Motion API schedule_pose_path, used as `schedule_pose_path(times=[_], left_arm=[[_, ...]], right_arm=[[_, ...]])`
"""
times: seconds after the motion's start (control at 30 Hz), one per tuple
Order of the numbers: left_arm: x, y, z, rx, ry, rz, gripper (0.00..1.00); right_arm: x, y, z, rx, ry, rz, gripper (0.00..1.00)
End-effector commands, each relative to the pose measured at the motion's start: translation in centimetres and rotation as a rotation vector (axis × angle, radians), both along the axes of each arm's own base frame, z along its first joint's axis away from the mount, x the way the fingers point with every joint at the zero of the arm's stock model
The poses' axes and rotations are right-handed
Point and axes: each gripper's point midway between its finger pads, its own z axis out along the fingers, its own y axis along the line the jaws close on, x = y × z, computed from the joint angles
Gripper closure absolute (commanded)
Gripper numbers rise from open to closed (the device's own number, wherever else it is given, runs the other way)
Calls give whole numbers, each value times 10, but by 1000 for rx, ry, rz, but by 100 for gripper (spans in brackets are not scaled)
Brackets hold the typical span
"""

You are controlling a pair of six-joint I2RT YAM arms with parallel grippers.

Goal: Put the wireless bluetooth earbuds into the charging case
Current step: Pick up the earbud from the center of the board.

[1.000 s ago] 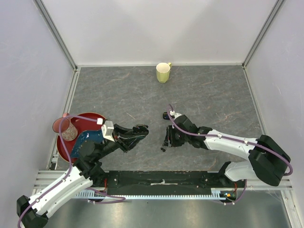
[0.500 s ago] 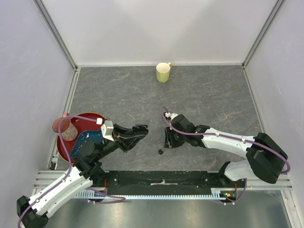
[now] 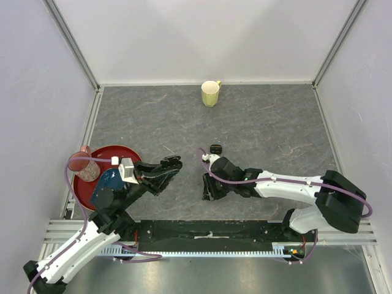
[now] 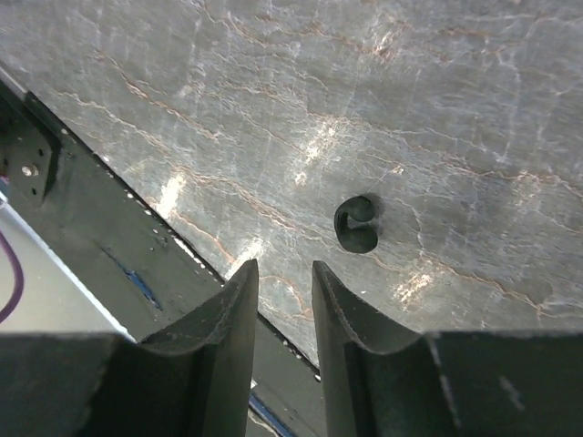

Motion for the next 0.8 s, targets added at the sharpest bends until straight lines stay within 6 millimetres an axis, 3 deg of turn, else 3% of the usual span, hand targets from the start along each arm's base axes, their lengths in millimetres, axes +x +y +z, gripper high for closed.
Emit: schedule_pose_path(times=[0.0, 0.43, 0.77], left_arm=[[5, 8, -2, -5, 2, 52, 98], [3, 9, -8, 11, 19, 49, 98], [3, 9, -10, 10, 25, 49, 98]], right_arm=[[8, 21, 7, 30, -27, -14, 64], [19, 12, -18, -80, -45, -54, 64], [17, -1, -25, -137, -51, -43, 64]])
